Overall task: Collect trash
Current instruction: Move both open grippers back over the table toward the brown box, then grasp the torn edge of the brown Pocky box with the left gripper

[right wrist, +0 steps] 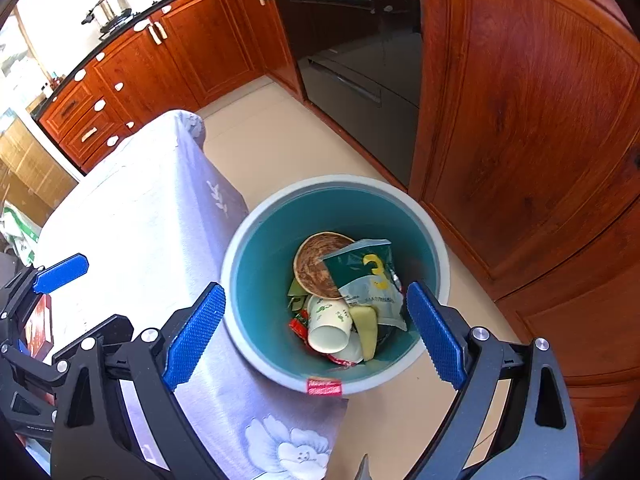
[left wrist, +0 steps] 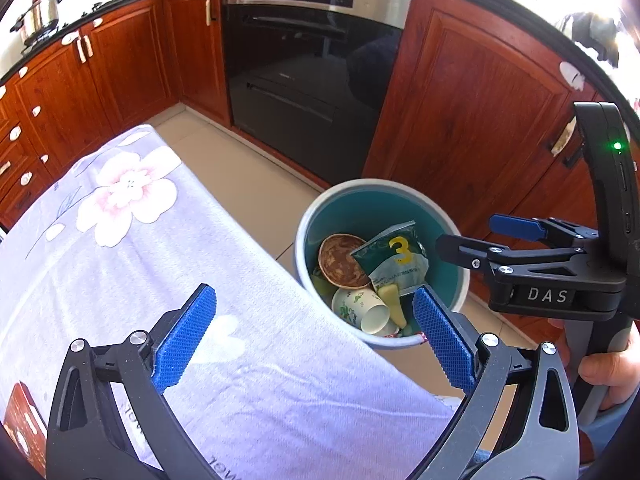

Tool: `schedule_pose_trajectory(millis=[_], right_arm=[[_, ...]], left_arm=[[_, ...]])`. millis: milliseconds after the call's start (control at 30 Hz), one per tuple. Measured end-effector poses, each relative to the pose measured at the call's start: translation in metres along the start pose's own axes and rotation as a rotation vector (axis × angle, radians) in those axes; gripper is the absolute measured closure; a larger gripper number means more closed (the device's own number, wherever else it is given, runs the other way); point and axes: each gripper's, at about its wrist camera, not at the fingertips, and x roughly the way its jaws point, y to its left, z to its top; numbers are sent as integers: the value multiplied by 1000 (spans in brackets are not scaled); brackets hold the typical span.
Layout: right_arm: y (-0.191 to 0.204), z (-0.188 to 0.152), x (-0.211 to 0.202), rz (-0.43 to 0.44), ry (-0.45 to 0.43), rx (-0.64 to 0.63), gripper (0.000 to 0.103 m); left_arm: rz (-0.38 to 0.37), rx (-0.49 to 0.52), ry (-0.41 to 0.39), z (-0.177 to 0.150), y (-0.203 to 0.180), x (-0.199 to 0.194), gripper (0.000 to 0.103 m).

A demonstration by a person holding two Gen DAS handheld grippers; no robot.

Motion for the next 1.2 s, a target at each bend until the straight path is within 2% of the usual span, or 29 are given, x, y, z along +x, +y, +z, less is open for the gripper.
schedule_pose_trajectory(millis=[100,167,367,633,833,1000,1133,1200], right_arm=[[16,-2,-8,10,-6,-33,15],[31,-4,-13,22,-11,-61,11],[88,-15,-18,72,-5,-162,10],[184,-40,-15,145,42,-317,10],[268,-72,-12,191,99,-483,10],[321,-100,-10,212,133,-616,10],[345,-113,-11,227,151,-648,10],[351,-116,-10,230,158,-652,10]], left_arm=[[11,-24,-14,-9,13,-15,4],[29,-40,-21,-20,26,-25,4],[125,-99,-23,-62,78,-60,4],[266,-178,-18,-141,169,-119,4],[346,-227,-7,-205,235,-165,4],[357,-279,-14,-247,274,-194,4],[354,-292,-7,-271,301,-202,4],[326,-305,6,-278,314,-200,4]])
